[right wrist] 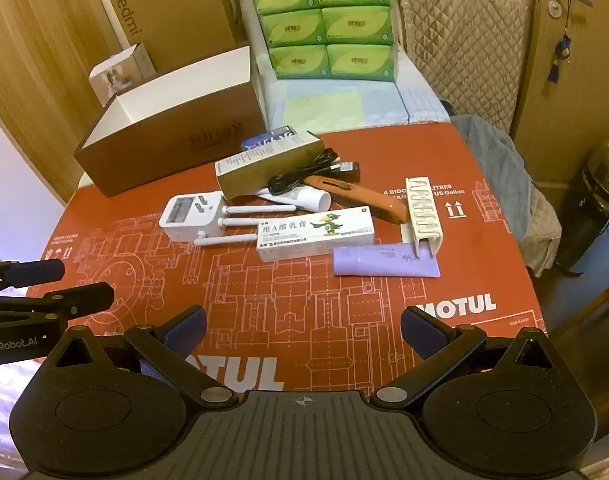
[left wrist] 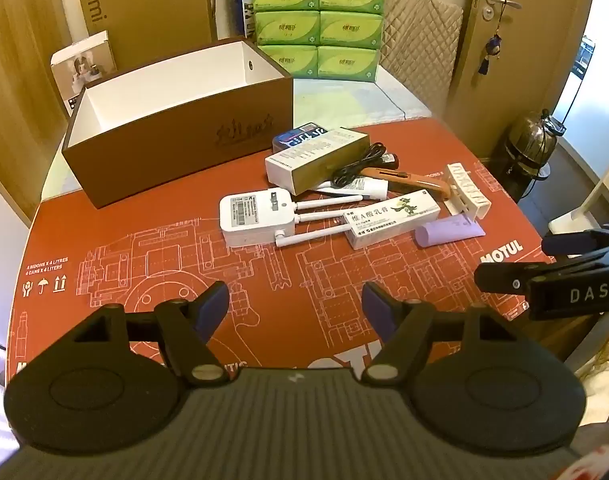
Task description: Organize rigid objects
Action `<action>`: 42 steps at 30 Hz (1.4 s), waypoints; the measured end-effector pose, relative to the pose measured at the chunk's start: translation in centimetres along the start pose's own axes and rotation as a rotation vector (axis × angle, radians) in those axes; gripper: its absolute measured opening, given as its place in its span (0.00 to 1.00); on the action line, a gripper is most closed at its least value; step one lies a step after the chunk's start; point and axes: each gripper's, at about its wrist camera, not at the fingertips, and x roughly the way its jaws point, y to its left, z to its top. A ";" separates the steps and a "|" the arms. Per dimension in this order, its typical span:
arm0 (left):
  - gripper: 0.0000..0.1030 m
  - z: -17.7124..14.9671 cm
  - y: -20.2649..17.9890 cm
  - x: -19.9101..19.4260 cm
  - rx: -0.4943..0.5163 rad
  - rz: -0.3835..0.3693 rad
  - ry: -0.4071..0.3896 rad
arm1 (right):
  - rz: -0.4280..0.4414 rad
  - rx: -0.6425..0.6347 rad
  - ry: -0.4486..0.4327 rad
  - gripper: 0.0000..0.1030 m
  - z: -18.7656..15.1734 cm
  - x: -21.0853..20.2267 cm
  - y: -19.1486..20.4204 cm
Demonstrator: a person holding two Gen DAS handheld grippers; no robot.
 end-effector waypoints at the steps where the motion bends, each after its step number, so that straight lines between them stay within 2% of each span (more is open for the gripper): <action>1: 0.68 0.0 0.0 0.0 0.001 0.002 0.002 | -0.001 0.000 -0.002 0.98 0.0 0.0 0.0; 42: 0.68 -0.2 0.8 -0.1 0.002 0.002 0.001 | 0.002 -0.001 -0.002 0.98 -0.1 -0.4 0.4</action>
